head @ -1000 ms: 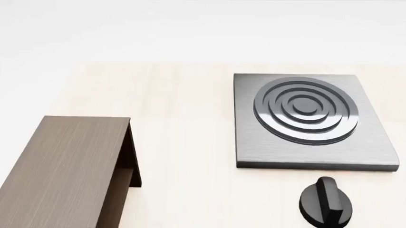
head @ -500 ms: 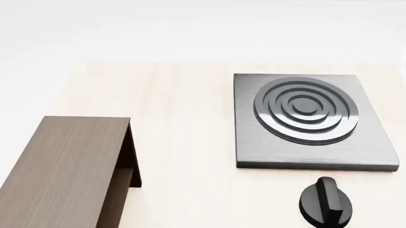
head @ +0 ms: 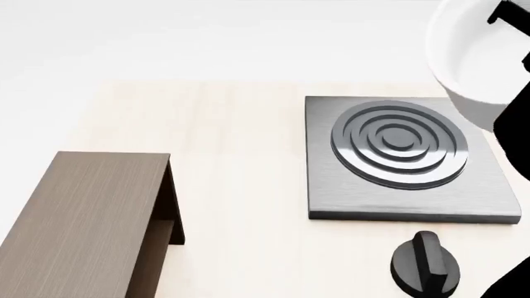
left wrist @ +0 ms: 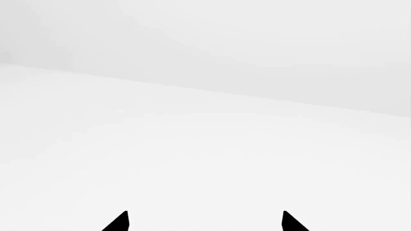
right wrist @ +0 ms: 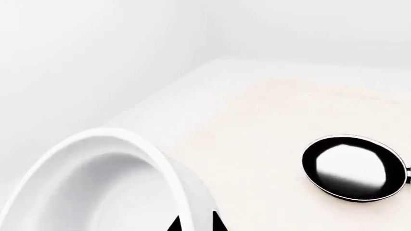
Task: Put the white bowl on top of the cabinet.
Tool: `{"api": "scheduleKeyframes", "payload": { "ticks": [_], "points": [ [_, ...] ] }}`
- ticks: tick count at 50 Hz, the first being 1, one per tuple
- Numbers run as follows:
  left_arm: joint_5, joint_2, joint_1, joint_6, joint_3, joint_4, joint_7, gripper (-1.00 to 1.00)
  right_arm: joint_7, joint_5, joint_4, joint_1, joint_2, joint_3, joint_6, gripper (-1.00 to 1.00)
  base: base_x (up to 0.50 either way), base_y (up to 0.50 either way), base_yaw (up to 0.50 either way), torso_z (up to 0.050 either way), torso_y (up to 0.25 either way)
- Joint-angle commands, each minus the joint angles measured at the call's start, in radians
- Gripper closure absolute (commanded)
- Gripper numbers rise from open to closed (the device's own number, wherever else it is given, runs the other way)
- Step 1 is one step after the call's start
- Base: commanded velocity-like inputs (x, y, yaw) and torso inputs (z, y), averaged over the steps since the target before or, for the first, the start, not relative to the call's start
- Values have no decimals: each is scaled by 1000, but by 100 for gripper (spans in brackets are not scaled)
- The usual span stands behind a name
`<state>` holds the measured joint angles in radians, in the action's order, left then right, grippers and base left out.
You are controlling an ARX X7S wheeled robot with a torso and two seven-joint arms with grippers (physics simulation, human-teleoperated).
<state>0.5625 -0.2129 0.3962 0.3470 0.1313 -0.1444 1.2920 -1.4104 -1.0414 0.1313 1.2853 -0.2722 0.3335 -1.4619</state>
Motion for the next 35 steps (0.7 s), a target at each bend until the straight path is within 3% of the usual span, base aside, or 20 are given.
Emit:
{"api": "scheduleKeyframes", "payload": {
  "ticks": [1, 35],
  "points": [
    [-23, 18, 3, 8, 18, -1, -28, -100, 157, 17, -122, 65, 34, -56, 78, 100, 0, 0, 0, 0, 0],
    [-21, 19, 5, 15, 16, -1, -31, -100, 477, -1, -517, 189, 179, -162, 250, 100, 0, 0, 0, 1, 1]
  ]
}}
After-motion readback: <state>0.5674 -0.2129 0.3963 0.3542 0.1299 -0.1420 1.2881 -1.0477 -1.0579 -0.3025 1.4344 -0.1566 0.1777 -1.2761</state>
